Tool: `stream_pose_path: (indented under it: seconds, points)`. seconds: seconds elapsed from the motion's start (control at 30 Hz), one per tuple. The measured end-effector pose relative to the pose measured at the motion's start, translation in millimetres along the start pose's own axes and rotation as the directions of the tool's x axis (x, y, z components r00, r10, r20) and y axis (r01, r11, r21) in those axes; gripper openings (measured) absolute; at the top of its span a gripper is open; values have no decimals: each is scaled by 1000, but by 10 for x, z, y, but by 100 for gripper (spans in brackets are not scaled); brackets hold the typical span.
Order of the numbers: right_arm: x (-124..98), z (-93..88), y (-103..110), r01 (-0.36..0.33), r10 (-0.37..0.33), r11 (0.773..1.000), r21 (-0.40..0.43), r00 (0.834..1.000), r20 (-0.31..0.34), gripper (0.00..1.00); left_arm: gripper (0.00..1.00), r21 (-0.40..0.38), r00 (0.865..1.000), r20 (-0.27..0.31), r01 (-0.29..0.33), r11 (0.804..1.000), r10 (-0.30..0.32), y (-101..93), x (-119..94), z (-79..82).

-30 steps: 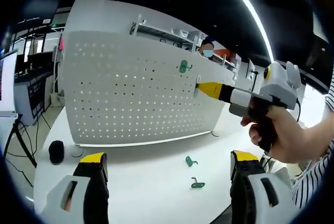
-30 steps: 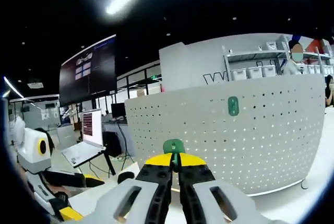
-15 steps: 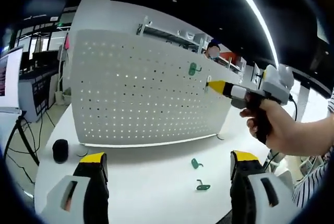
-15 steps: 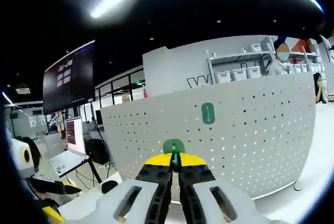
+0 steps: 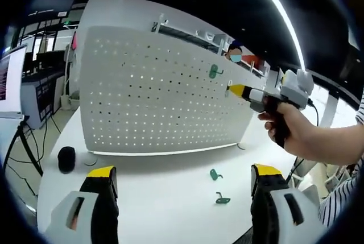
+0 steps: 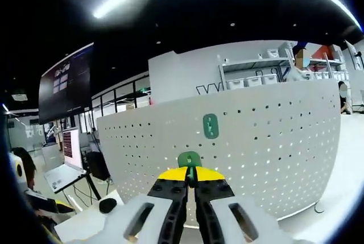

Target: Insert the hook assembly into the mounting plate slot until the hook locks in place.

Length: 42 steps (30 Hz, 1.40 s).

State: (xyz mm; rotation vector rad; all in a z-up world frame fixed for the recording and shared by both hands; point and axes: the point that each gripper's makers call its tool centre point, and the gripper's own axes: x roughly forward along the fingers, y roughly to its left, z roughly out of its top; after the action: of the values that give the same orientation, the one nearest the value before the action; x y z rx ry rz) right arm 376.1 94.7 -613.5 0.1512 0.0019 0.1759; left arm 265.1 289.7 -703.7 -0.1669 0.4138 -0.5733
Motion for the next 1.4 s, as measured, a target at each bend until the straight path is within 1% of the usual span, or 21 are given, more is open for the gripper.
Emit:
stream_pose_path:
  seconds: [0.3,0.47,0.77,1.0,1.2,1.4]
  points:
    - [155,131,-243,43,-43,999,7,998,36,0,100,-18,1000,10,-8,1000,8,29,-14,10]
    - [247,193,-366,70,-71,997,11,996,54,0,100,-16,1000,-2,-13,1000,13,43,-15,-23]
    - [372,271,-513,96,-95,995,1,993,74,0,100,-17,1000,-11,-12,1000,12,59,29,-28]
    - [446,396,-583,110,-109,994,-7,989,102,0,100,-18,1000,-6,-9,1000,9,72,55,1]
    - [520,481,-638,121,-119,993,-5,985,122,0,100,-25,1000,-14,-8,1000,7,80,72,-32]
    - [565,511,-704,136,-135,991,7,983,125,0,100,-29,1000,-18,-16,999,15,117,61,-45]
